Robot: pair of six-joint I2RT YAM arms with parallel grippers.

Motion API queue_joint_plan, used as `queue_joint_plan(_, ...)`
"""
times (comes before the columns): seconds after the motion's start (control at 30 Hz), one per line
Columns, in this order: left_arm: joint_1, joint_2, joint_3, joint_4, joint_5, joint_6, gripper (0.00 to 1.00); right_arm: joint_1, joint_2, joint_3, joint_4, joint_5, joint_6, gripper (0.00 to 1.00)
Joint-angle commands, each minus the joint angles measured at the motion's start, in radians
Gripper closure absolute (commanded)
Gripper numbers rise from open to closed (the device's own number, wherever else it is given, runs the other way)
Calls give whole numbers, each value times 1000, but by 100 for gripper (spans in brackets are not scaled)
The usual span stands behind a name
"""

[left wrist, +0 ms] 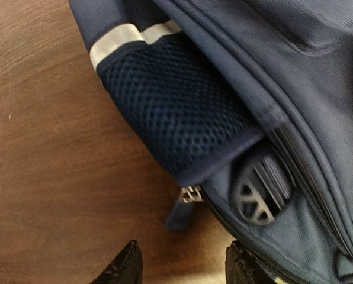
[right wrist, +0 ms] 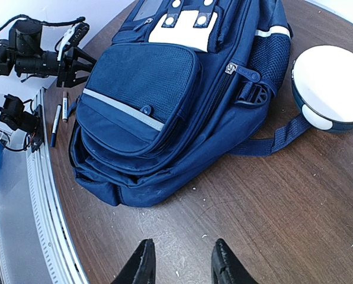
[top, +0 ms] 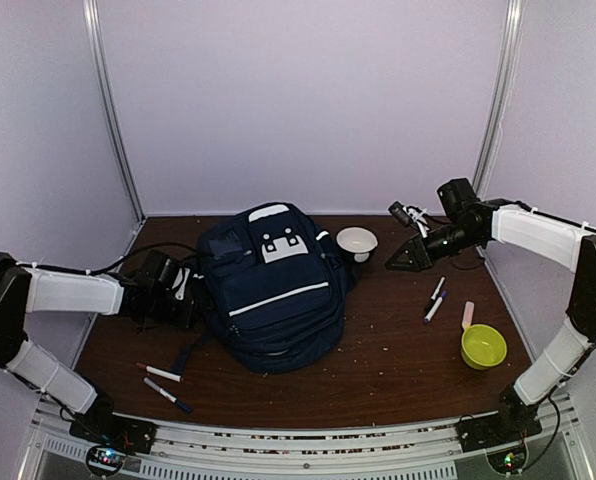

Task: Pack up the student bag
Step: Rotate the student bag at the center of the board.

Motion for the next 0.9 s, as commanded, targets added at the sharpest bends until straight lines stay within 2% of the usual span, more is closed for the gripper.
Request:
queue_joint_plan(0.0,36,42,50,13,20,39,50,-15,9,12,-14,-29,-15,68)
queue_joint_plan(0.27,71,113,87,23,115,94,48,-23,26,19,-21,-46,-9,68)
queue_joint_plan(0.53,75,210,159,-4,176,140,53,-30,33,20,-24,-53,-5,69)
queue_joint_plan(0.63,76,234,176,-10,181,142,60,-34,38,21,-27,-57,-1,69)
queue_joint_plan(0.73,75,246,191,-40,174,131,77,-38,40,21,-28,-60,2,69)
queue_joint_plan(0.87,76,226,169,-61,178,101,82,-39,40,20,-23,-64,10,69)
